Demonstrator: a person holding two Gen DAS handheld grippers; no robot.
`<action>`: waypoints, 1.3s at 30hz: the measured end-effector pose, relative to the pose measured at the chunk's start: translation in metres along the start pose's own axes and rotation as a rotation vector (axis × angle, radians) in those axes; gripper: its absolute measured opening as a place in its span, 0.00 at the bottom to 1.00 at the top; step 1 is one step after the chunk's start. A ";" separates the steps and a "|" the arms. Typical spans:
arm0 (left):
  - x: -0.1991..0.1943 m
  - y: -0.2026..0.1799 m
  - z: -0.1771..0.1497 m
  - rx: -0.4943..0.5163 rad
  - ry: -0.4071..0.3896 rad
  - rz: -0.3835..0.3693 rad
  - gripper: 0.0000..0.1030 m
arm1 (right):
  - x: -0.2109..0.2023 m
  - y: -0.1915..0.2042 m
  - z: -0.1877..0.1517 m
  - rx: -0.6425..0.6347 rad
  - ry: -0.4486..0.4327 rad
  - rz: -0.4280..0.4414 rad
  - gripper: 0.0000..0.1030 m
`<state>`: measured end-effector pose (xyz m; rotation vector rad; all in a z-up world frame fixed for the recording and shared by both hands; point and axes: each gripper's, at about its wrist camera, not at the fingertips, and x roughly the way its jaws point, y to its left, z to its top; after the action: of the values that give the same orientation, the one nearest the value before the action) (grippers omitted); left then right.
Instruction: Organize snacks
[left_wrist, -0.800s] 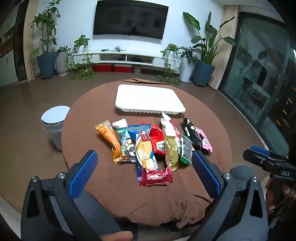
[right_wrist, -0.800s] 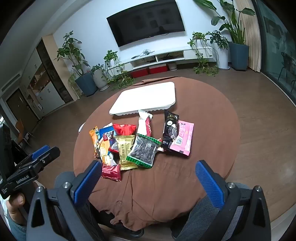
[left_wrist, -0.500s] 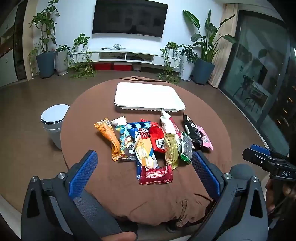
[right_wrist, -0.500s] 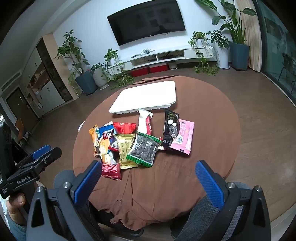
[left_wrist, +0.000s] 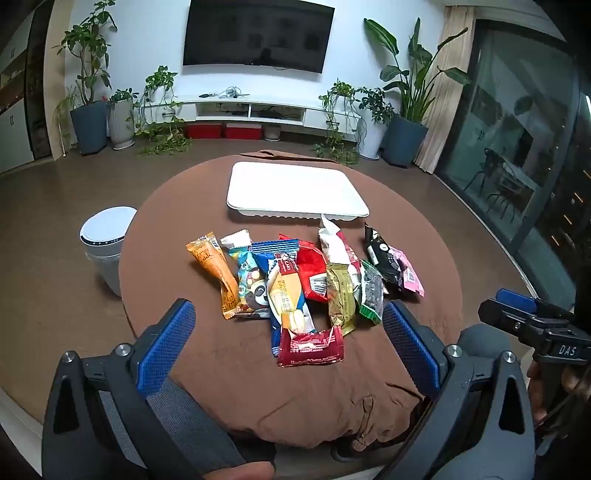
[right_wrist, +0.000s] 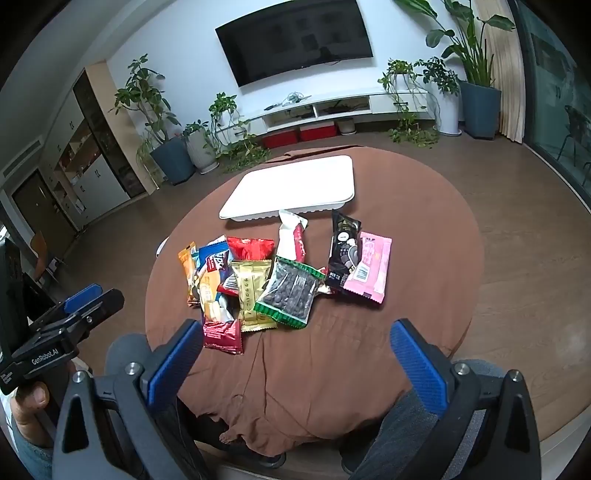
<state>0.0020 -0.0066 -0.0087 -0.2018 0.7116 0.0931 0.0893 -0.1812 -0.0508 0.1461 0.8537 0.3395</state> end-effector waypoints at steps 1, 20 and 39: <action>0.001 0.000 -0.001 0.000 0.001 -0.001 1.00 | 0.001 0.000 0.000 0.000 0.000 0.000 1.00; 0.003 0.003 -0.001 -0.003 0.015 -0.002 1.00 | 0.005 0.000 0.000 -0.002 0.016 -0.003 1.00; 0.009 0.007 -0.001 -0.019 0.035 0.019 1.00 | 0.010 0.001 -0.006 0.002 0.028 -0.004 1.00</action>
<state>0.0071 0.0004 -0.0169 -0.2152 0.7481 0.1143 0.0908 -0.1769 -0.0620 0.1421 0.8819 0.3371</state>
